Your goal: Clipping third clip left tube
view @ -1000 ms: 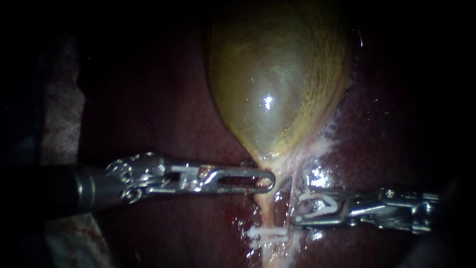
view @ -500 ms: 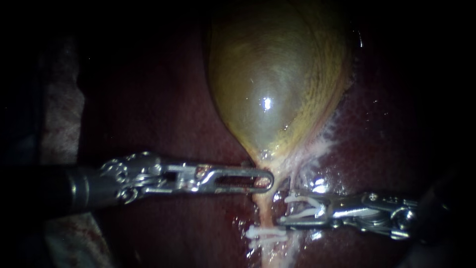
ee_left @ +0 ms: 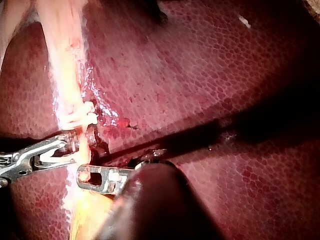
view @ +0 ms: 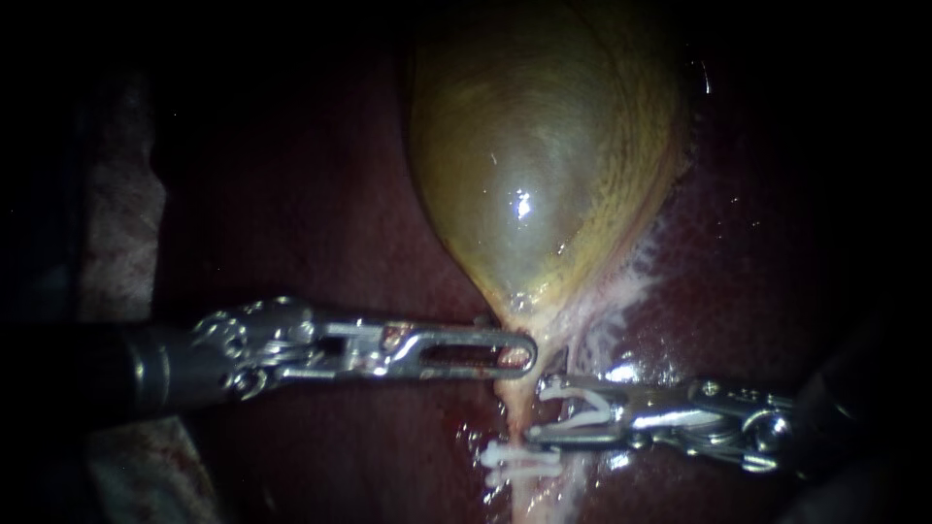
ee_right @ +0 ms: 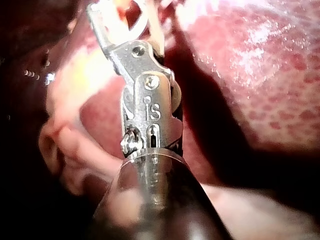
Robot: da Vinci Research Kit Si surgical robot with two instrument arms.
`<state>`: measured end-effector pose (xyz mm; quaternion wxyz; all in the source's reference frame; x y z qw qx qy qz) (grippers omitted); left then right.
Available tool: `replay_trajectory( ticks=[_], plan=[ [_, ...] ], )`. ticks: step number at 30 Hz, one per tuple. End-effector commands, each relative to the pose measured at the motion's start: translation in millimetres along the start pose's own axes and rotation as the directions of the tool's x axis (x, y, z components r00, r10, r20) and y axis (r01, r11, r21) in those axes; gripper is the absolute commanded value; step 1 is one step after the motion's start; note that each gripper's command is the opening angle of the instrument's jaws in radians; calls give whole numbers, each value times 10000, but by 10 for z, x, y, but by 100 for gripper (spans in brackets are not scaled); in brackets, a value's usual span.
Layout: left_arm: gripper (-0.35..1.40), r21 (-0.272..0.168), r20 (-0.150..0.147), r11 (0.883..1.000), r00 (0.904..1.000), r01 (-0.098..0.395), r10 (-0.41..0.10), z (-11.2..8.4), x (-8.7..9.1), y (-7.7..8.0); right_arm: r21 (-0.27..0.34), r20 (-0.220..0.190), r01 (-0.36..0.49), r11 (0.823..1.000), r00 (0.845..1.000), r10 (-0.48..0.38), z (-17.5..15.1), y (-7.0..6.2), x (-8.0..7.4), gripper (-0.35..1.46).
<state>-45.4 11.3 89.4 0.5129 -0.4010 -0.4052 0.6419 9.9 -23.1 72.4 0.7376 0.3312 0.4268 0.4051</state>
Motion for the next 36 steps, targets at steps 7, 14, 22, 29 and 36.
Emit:
replay_trajectory(
  ticks=[7,14,22,29,36],
  plan=[
    [-35,0,3,10000,10000,-11,11,0,0,1,147,29,6,9999,10000,-6,13,1,1,58],
    [-35,-3,6,10000,10000,-5,5,0,1,2,143,25,4,9999,10000,-5,16,5,2,58],
    [-35,-23,-15,10000,10000,-48,48,-1,2,4,159,24,-3,9999,10000,3,22,7,3,57],
    [-35,-22,-16,10000,10000,-47,47,0,2,4,208,27,-61,9998,10000,61,30,3,5,56],
    [-35,-19,-20,10000,10000,-45,45,1,3,5,441,98,-153,9989,9998,149,38,0,6,55]
  ],
)
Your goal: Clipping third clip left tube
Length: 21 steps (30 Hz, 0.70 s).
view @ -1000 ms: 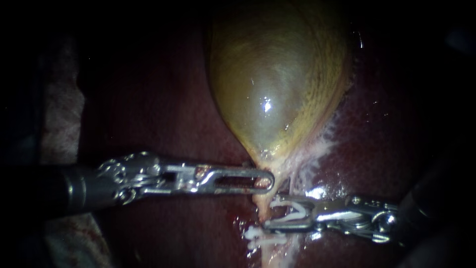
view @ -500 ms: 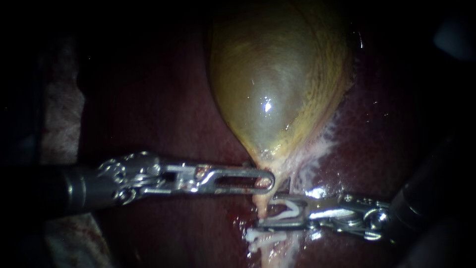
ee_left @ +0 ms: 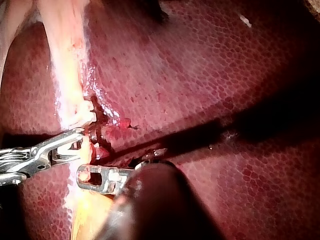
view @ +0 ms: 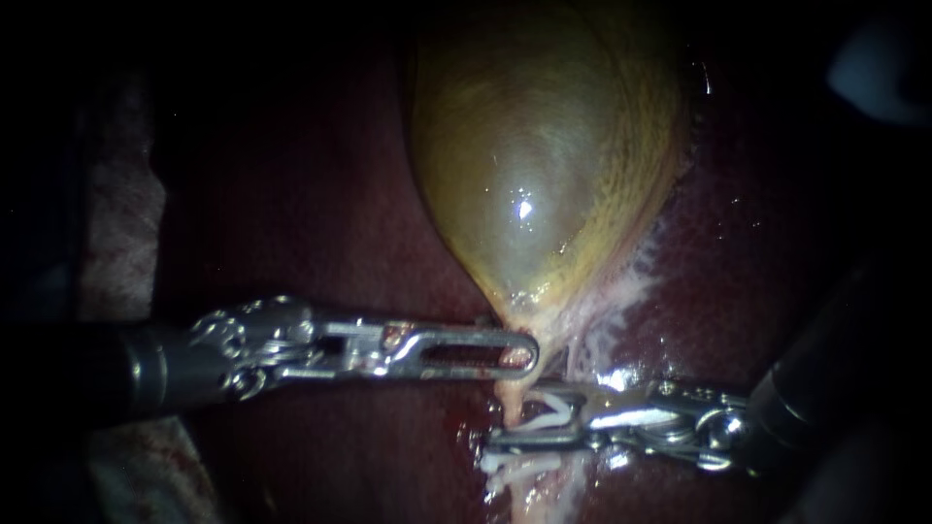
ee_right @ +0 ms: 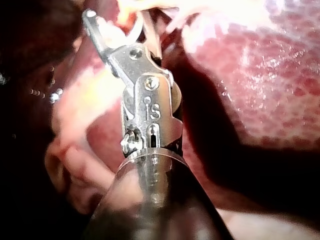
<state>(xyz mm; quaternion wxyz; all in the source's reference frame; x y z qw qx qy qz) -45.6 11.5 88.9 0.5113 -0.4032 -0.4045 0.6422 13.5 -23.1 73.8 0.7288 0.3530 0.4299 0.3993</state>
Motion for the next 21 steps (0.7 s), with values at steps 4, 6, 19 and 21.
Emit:
replay_trajectory(
  ticks=[4,6,19,21],
  plan=[
    [-35,5,-1,10000,10000,0,0,0,0,0,-29,-13,-7,10000,10000,7,5,-2,0,55],
    [-35,5,-1,10000,10000,0,0,0,0,0,-27,-16,-7,10000,10000,7,7,-3,1,55],
    [-35,5,-2,10000,10000,1,-1,1,0,0,38,31,-160,9999,9999,160,13,4,3,52],
    [-35,6,-2,10000,10000,1,-1,1,0,0,42,33,-158,9999,9999,158,13,5,4,51]
  ],
)
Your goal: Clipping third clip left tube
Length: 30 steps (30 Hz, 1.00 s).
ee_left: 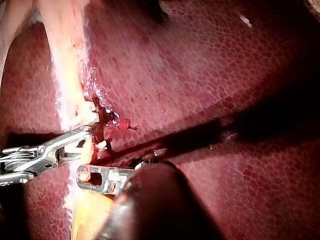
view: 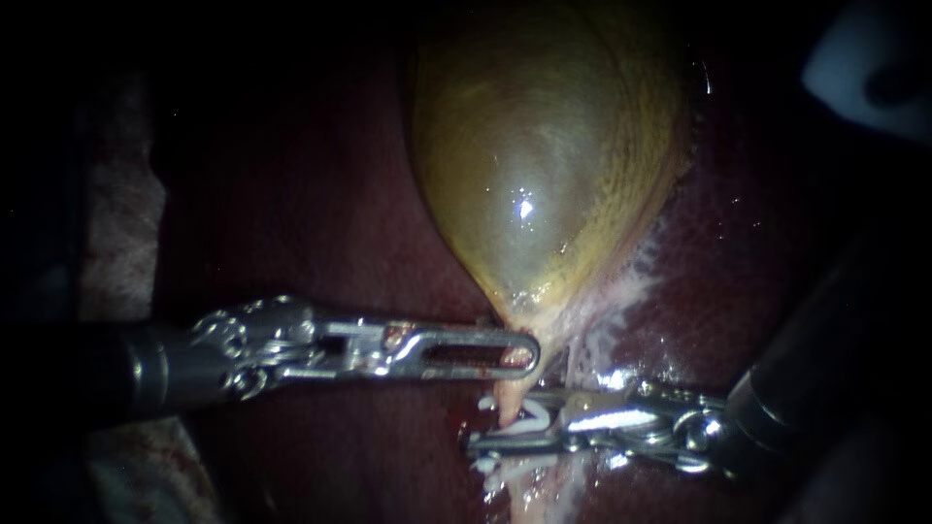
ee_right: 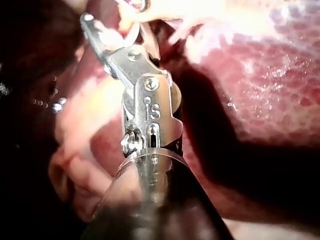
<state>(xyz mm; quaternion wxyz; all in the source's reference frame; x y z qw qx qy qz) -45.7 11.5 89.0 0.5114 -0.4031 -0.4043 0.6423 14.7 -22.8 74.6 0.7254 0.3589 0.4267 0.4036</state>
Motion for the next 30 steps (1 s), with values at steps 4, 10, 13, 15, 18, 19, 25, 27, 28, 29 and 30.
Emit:
replay_trajectory(
  ticks=[4,10,13,15,18,19,25,27,28,29,30],
  plan=[
    [-35,1,-1,10000,10000,3,-3,0,0,0,9,10,13,10000,10000,-13,-3,2,0,49],
    [-35,1,-2,10000,10000,4,-4,0,0,0,38,29,-31,10000,10000,31,-7,7,-1,45],
    [-35,2,-2,10000,10000,4,-4,0,0,0,52,36,-145,9999,9999,145,-10,10,0,41],
    [-35,2,-2,10000,10000,5,-5,0,0,0,58,39,-268,9996,9996,267,-10,11,1,39],
    [-35,3,-3,10000,10000,5,-5,0,0,0,64,44,-397,9992,9992,397,-11,12,3,33],
    [-35,3,-3,10000,10000,5,-5,0,0,0,66,44,-459,9989,9989,459,-11,12,4,31],
    [-35,4,-4,10000,10000,5,-5,0,0,0,70,51,-660,9978,9978,660,-11,14,8,6],
    [-35,4,-4,10000,10000,6,-6,1,0,0,73,51,-784,9969,9969,784,-10,15,10,-5],
    [-35,4,-4,10000,10000,5,-5,1,0,0,74,51,-844,9964,9964,844,-10,15,10,-11],
    [-35,4,-4,10000,10000,5,-5,1,0,0,73,50,-845,9964,9964,844,-10,16,10,-16],
    [-35,4,-4,10000,10000,5,-5,1,0,0,74,48,-904,9959,9959,904,-9,16,10,-22]
  ],
)
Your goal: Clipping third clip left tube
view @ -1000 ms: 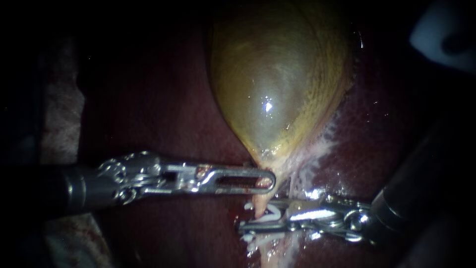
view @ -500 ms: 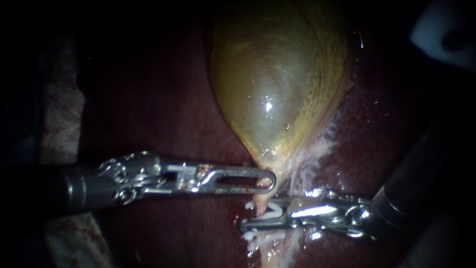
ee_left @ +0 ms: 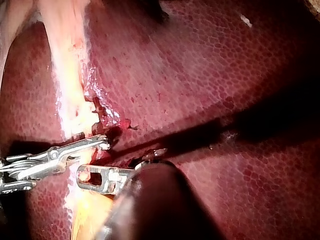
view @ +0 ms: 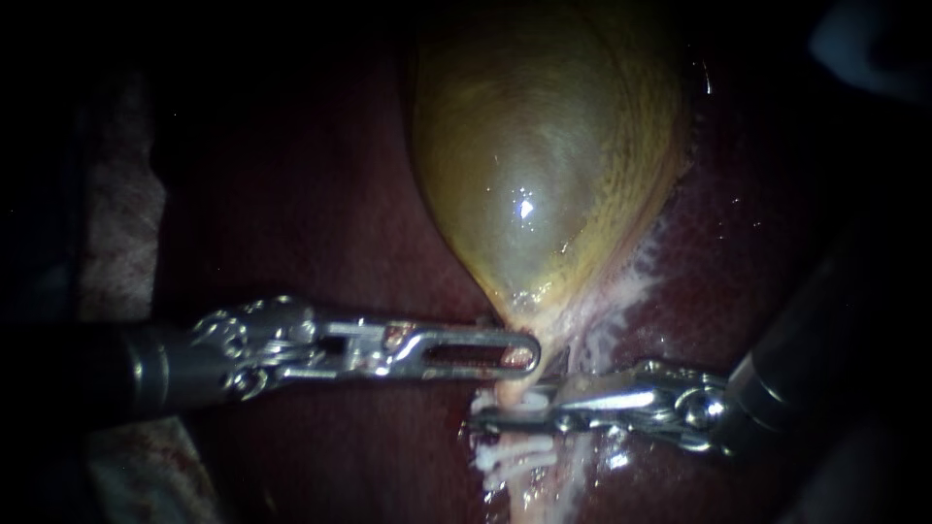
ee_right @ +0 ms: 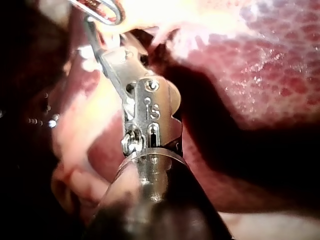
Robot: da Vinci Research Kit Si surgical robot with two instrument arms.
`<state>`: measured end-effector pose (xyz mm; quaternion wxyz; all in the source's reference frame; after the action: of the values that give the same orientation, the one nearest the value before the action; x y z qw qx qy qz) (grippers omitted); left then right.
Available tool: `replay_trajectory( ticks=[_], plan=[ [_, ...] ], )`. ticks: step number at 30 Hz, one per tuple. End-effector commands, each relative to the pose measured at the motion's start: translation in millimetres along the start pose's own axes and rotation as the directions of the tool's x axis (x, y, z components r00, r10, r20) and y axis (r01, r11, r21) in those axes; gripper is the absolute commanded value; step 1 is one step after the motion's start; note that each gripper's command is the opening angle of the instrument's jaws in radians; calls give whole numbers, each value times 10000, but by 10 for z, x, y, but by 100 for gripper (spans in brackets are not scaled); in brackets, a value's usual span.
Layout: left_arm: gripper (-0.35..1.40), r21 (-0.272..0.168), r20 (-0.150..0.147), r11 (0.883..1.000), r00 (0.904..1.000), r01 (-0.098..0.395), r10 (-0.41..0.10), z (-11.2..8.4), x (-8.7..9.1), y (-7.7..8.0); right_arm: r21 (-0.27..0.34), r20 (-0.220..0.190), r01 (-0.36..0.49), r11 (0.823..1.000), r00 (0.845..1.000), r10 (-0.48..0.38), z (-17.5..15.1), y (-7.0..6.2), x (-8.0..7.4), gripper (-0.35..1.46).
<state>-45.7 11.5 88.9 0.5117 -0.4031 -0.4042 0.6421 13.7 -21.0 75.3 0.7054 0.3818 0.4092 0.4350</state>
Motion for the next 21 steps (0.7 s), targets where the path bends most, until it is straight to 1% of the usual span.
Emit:
replay_trajectory(
  ticks=[1,2,3,21],
  plan=[
    [-35,1,-1,10000,10000,1,-1,0,0,0,11,-1,-26,10000,10000,26,0,0,0,-29],
    [-35,1,-1,10000,10000,1,-1,0,0,0,12,-1,-26,10000,10000,26,0,0,0,-34],
    [-35,1,-1,10000,10000,1,-1,0,0,0,12,-1,-27,10000,10000,27,1,1,1,-35],
    [-35,1,-1,10000,10000,1,-1,0,0,0,19,-3,-139,9999,9999,139,1,2,1,-35]
  ],
)
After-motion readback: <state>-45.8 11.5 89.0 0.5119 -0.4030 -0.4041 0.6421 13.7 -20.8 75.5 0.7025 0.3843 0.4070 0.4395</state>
